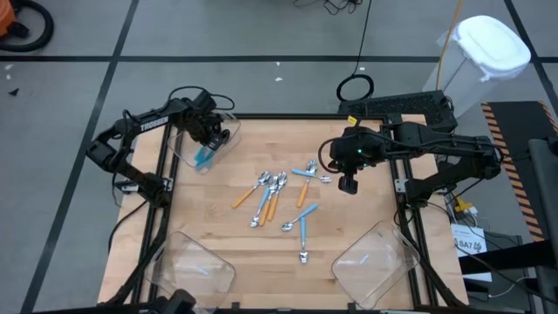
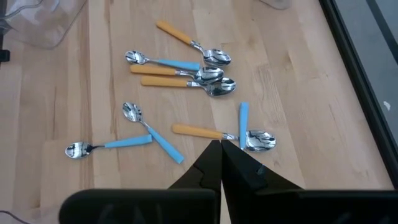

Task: Sort silverware by color (type)
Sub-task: Put the blue spoon into the top left transparent bin, then put the yellow spoon into the bottom left transparent bin

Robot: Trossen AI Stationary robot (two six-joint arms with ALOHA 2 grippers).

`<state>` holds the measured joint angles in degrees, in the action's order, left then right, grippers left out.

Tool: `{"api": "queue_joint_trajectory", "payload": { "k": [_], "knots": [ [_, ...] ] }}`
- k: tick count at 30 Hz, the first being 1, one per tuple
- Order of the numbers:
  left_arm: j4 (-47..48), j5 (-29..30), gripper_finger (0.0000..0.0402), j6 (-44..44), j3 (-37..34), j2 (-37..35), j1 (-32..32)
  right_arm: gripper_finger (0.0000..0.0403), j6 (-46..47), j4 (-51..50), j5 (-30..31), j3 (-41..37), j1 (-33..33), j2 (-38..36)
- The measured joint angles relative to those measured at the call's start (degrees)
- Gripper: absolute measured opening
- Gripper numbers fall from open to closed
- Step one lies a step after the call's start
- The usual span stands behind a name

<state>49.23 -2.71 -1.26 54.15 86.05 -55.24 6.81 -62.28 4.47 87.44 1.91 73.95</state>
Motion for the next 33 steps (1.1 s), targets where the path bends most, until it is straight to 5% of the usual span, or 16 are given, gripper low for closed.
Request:
{"api": "queue_joint_trajectory", "payload": {
  "k": [17,33],
  "knots": [
    [2.7,-0.4,0.0063,-0.3,0.9,4.0,0.1,0.0,0.0,0.0,0.2,0.0,0.0,0.0],
    [7.9,-1.8,0.0063,2.2,17.7,1.8,5.9,0.0,0.0,0.0,0.2,0.0,0.0,0.0]
  ]
}}
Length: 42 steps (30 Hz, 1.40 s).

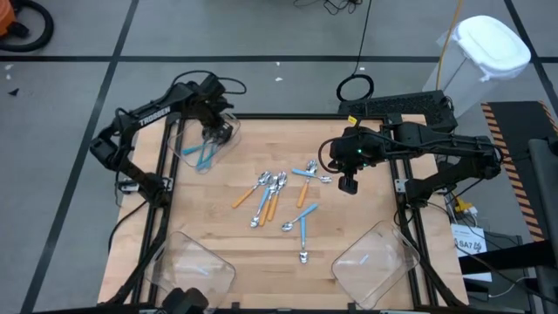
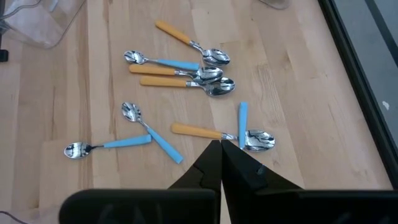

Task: Sort silverware by color (type)
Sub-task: Put the yellow spoon into the bottom left transparent bin

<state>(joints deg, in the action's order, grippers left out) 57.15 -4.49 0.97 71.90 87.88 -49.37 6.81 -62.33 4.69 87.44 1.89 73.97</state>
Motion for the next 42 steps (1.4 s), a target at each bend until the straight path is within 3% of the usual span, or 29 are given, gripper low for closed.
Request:
{"api": "queue_joint_trajectory", "payload": {
  "k": [13,22,33,42],
  "knots": [
    [-0.6,-0.1,0.0063,1.3,3.9,0.0,12.2,0.0,-3.7,-5.9,-0.1,0.0,0.0,0.0],
    [-2.0,-0.2,0.0063,-4.6,3.9,0.0,24.1,0.0,-5.6,-7.7,-2.2,0.0,0.0,-0.6],
    [-3.4,-0.2,0.0063,-21.1,3.9,0.1,34.7,0.0,-7.3,-9.9,-3.5,0.0,-0.1,-2.1],
    [-0.7,-0.4,0.0063,-32.6,3.8,0.1,43.0,0.0,-16.3,-6.2,-3.5,0.0,0.4,-2.3]
  ]
}}
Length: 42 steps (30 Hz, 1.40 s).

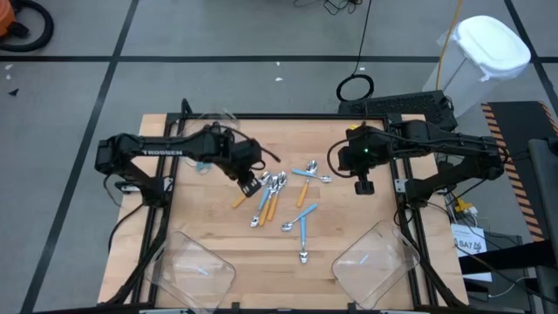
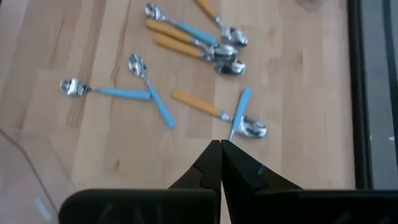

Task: Sort silverware by color (type)
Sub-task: Put the yellow spoon into the bottom left transparent bin

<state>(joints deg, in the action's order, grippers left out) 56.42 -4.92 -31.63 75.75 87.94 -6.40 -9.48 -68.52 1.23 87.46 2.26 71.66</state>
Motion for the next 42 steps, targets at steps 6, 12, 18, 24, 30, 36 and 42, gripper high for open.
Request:
{"api": "queue_joint_trajectory", "payload": {
  "k": [6,12,18,24,30,36,42],
  "knots": [
    [0.9,4.0,0.0063,-2.9,0.0,0.0,5.1,0.0,2.2,0.9,-0.3,0.0,0.0,0.0],
    [2.0,6.1,0.0063,-4.5,0.0,1.3,6.2,0.0,2.8,0.7,-3.0,0.0,0.0,0.0],
    [6.7,3.9,0.0063,-9.9,0.0,2.0,6.1,0.0,1.9,1.4,-3.0,0.0,0.0,0.5],
    [8.0,4.3,0.0063,-12.3,0.0,2.4,5.8,0.0,4.9,0.9,-3.0,0.0,-0.1,0.4],
    [6.9,3.5,0.0063,-6.1,0.0,8.3,4.2,0.0,10.3,1.0,-2.9,0.0,-0.1,0.5],
    [6.7,1.3,0.0063,-6.8,0.0,13.8,4.1,0.0,15.7,0.8,-4.5,0.0,-0.7,0.5],
    [2.5,0.5,0.0083,-10.7,0.0,16.9,4.9,0.0,21.1,0.6,-4.4,0.0,-1.3,0.5]
  ]
}}
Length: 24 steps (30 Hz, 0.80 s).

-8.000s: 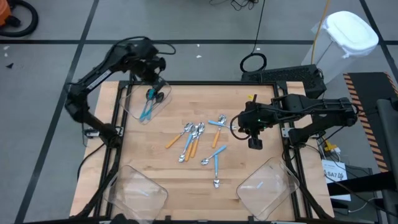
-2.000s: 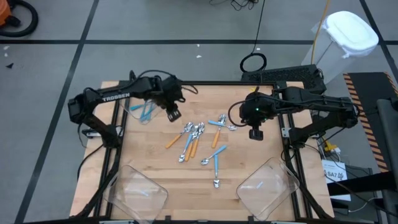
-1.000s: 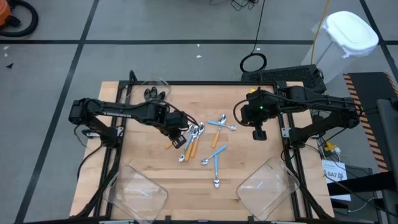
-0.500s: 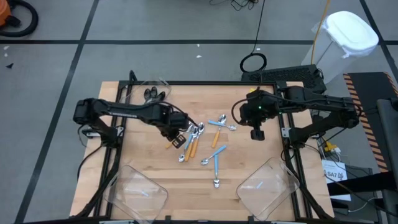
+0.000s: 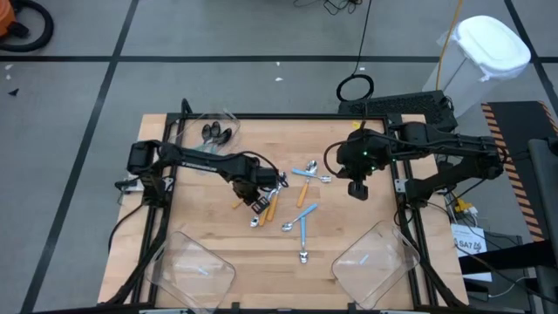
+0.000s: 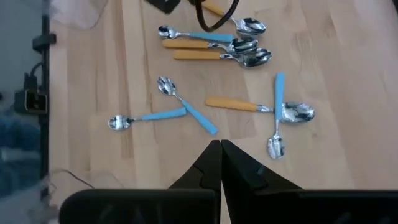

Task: Sort silverware by color (type)
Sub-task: Put the yellow spoon into the bottom left transparent bin

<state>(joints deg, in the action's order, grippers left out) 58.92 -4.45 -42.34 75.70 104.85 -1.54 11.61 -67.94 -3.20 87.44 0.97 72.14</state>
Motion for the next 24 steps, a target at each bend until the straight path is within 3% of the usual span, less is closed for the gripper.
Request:
{"api": "queue_joint_trajectory", "payload": {
  "k": [6,10,24],
  "knots": [
    [0.1,7.5,0.0158,0.0,0.0,1.0,0.1,0.0,11.2,0.0,0.0,0.0,-0.5,0.0],
    [0.1,13.7,0.0191,0.1,0.0,1.0,0.0,0.0,13.6,0.8,0.1,0.0,-1.9,0.0],
    [-2.5,13.7,0.0197,5.4,-1.9,1.0,-2.1,0.0,20.1,4.4,2.0,0.0,-8.6,3.2]
  ]
}}
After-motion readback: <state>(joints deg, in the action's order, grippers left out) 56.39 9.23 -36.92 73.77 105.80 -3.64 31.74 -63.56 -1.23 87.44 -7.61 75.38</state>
